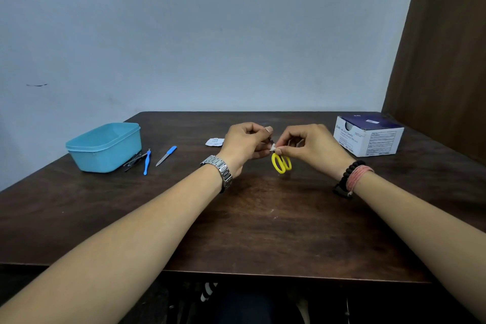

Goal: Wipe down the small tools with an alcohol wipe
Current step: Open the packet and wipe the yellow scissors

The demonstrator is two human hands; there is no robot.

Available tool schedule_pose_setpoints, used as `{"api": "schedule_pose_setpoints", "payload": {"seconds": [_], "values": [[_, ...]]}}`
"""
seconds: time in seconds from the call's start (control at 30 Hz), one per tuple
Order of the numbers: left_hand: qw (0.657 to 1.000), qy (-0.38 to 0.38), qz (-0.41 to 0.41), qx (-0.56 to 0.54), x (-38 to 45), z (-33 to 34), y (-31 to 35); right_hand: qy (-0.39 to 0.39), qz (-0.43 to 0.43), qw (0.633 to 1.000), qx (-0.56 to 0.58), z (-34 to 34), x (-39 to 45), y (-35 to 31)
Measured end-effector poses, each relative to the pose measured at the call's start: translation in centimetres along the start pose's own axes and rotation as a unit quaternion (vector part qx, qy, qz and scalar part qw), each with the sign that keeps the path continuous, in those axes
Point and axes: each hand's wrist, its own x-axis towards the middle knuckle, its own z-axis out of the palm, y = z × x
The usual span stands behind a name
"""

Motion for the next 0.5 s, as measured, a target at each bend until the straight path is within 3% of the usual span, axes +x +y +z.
{"api": "schedule_pose_setpoints", "payload": {"seconds": [0.5], "values": [[1.0,-0.008,-0.009,0.012,0.03,0.1,-0.29,0.007,0.006,1.0,-0.001,-0.19,-0.07,-0.06]]}}
